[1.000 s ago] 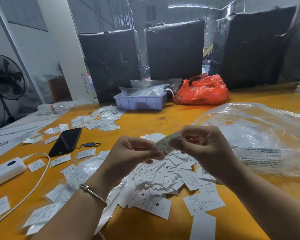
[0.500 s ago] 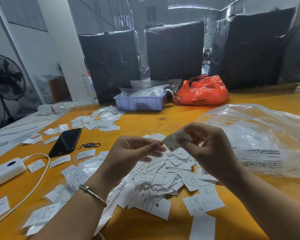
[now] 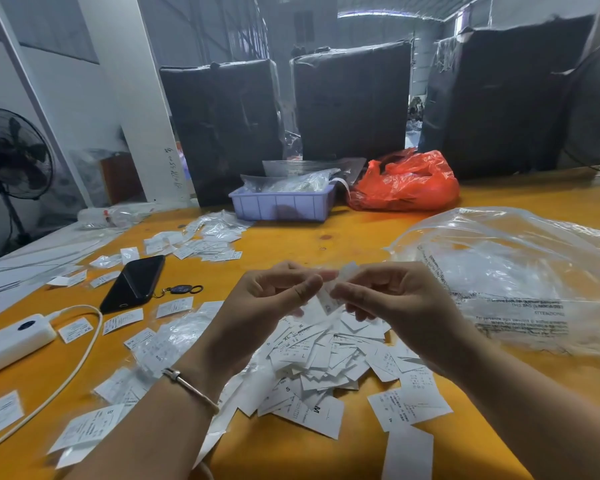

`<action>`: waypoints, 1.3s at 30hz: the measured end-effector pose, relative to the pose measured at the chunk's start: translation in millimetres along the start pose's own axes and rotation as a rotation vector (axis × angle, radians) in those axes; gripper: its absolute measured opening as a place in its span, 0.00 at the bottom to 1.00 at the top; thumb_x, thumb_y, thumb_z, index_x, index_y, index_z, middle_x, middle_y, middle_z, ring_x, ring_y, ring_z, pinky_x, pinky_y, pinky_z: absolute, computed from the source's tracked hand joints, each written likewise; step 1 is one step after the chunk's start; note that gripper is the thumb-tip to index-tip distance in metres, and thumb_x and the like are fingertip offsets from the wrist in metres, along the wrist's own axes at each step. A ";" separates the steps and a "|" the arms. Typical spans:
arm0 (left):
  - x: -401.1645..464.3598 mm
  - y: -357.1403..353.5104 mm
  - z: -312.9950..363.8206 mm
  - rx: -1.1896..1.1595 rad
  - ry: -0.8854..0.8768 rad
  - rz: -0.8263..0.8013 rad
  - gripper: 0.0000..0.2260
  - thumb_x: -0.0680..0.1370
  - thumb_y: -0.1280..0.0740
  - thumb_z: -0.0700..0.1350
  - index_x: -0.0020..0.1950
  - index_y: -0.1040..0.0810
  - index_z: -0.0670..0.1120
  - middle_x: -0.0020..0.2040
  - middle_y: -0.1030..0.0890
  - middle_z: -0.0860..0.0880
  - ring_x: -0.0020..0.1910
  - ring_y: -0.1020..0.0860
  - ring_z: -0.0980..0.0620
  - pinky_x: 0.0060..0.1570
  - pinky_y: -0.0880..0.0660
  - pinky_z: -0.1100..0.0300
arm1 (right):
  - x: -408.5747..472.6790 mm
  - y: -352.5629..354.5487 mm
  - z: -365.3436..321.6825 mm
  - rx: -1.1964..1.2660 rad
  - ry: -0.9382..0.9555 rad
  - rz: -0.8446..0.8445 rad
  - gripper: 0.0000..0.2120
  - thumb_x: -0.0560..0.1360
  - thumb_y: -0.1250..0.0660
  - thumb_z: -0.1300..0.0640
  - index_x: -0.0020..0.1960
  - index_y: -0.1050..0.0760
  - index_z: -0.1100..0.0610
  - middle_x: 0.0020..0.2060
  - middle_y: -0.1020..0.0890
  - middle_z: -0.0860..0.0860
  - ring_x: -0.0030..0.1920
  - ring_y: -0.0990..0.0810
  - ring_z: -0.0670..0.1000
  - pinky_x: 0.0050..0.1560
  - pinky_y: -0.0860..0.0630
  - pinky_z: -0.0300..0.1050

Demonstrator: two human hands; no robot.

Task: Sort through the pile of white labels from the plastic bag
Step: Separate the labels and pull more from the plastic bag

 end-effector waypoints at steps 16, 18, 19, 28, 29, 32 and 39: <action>-2.0 5.1 6.4 0.085 -0.100 0.094 0.10 0.66 0.25 0.45 0.44 0.14 0.42 0.38 0.14 0.45 0.35 0.16 0.49 0.35 0.22 0.64 | -11.0 35.3 -33.2 -0.291 0.173 0.467 0.13 0.71 0.32 0.70 0.46 0.17 0.54 0.38 0.16 0.46 0.37 0.18 0.46 0.39 0.20 0.45; -2.6 4.1 8.1 0.076 -0.117 0.089 0.10 0.66 0.25 0.45 0.44 0.14 0.41 0.37 0.14 0.45 0.35 0.16 0.50 0.35 0.22 0.65 | -14.7 37.3 -44.8 -0.243 0.251 0.509 0.15 0.73 0.31 0.68 0.53 0.20 0.52 0.43 0.16 0.47 0.42 0.17 0.47 0.41 0.19 0.47; -2.4 3.5 9.2 0.072 -0.124 0.085 0.11 0.65 0.25 0.45 0.44 0.14 0.40 0.37 0.14 0.44 0.34 0.16 0.50 0.35 0.23 0.66 | -15.6 34.3 -51.3 -0.269 0.297 0.494 0.16 0.73 0.31 0.67 0.57 0.22 0.51 0.46 0.17 0.47 0.43 0.17 0.47 0.40 0.18 0.45; -2.8 1.4 10.9 0.078 -0.136 0.059 0.09 0.67 0.24 0.42 0.44 0.14 0.39 0.38 0.14 0.45 0.34 0.17 0.51 0.35 0.23 0.67 | -19.9 1.3 -60.4 -0.638 0.457 0.314 0.21 0.71 0.34 0.66 0.63 0.24 0.56 0.33 0.20 0.47 0.31 0.25 0.48 0.31 0.24 0.48; -2.7 1.6 11.0 0.084 -0.137 0.058 0.09 0.67 0.24 0.43 0.44 0.14 0.40 0.38 0.14 0.45 0.34 0.17 0.50 0.35 0.23 0.67 | -19.8 1.3 -59.7 -0.658 0.457 0.315 0.20 0.71 0.34 0.66 0.62 0.23 0.56 0.33 0.20 0.47 0.30 0.26 0.46 0.32 0.24 0.47; -3.1 2.9 11.6 0.099 -0.138 0.063 0.09 0.66 0.24 0.46 0.44 0.14 0.44 0.38 0.14 0.46 0.35 0.17 0.50 0.35 0.23 0.66 | -18.9 2.6 -57.5 -0.714 0.450 0.325 0.21 0.70 0.34 0.66 0.62 0.22 0.56 0.32 0.21 0.47 0.31 0.29 0.43 0.32 0.25 0.44; -3.1 4.5 10.3 0.126 -0.131 0.068 0.09 0.67 0.25 0.47 0.45 0.14 0.45 0.38 0.14 0.47 0.35 0.16 0.50 0.35 0.21 0.64 | -18.4 5.7 -57.4 -0.733 0.449 0.338 0.20 0.69 0.34 0.67 0.60 0.21 0.58 0.32 0.21 0.48 0.30 0.31 0.42 0.30 0.25 0.44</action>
Point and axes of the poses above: each hand's wrist, its own x-axis towards the middle knuckle, its own y-axis out of the back of the hand, z = x × y, the point moved 8 cm from there along x, towards the middle knuckle
